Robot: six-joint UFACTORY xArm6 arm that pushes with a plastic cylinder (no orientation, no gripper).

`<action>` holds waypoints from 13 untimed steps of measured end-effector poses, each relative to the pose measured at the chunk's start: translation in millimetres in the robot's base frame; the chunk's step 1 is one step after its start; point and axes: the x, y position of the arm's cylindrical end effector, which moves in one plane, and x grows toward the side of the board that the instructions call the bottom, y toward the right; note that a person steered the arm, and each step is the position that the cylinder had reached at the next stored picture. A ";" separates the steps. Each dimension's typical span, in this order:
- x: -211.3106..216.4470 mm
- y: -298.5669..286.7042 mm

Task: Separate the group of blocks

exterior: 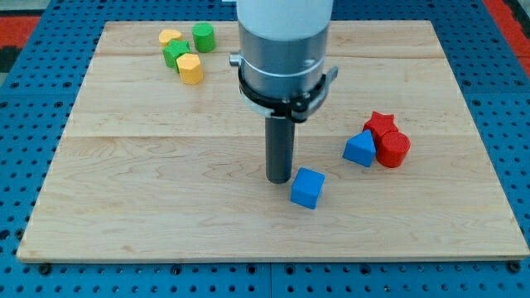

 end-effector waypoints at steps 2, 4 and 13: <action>14.7 27.5; -16.3 40.6; -206.5 -296.8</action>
